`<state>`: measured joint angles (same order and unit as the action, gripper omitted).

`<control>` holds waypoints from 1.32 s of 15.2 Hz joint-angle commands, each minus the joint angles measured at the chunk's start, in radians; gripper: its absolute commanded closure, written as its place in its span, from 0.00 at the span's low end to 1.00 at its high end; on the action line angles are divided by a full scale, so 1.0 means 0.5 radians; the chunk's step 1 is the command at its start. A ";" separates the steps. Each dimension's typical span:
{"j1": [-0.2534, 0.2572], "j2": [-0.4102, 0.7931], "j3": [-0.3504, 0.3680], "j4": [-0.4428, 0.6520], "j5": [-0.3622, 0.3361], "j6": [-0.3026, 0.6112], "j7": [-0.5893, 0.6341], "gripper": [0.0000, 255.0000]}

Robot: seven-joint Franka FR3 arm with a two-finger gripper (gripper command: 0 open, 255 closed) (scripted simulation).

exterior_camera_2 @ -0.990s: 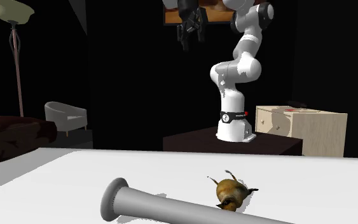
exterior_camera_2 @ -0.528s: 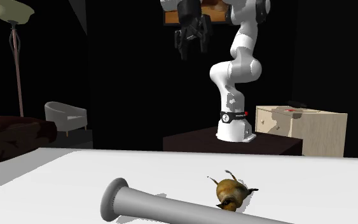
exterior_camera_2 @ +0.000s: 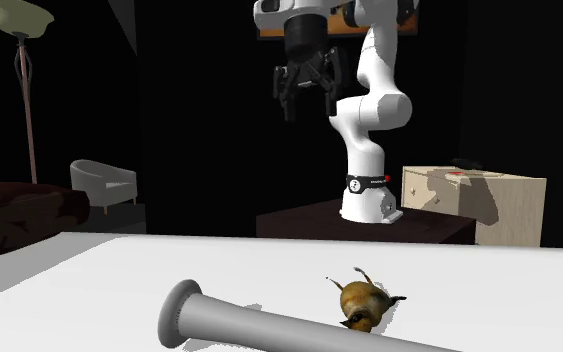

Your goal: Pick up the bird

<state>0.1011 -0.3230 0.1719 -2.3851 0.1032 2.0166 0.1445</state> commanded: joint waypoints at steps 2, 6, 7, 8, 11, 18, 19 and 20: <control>0.035 0.210 0.082 0.075 -0.058 0.137 0.041 0.00; 0.077 0.498 0.172 0.196 -0.182 0.293 0.113 0.00; 0.089 0.572 0.191 0.231 -0.221 0.327 0.135 0.00; 0.102 0.646 0.208 0.268 -0.262 0.358 0.158 0.00; 0.151 0.871 0.246 0.393 -0.400 0.435 0.235 0.00; 0.333 1.400 0.249 0.754 -0.737 0.524 0.399 0.00; 0.365 1.474 0.242 0.813 -0.781 0.528 0.416 0.00; 0.399 1.549 0.234 0.875 -0.823 0.529 0.431 0.00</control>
<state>0.2867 0.4139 0.2937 -1.9744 -0.2845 2.2757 0.3543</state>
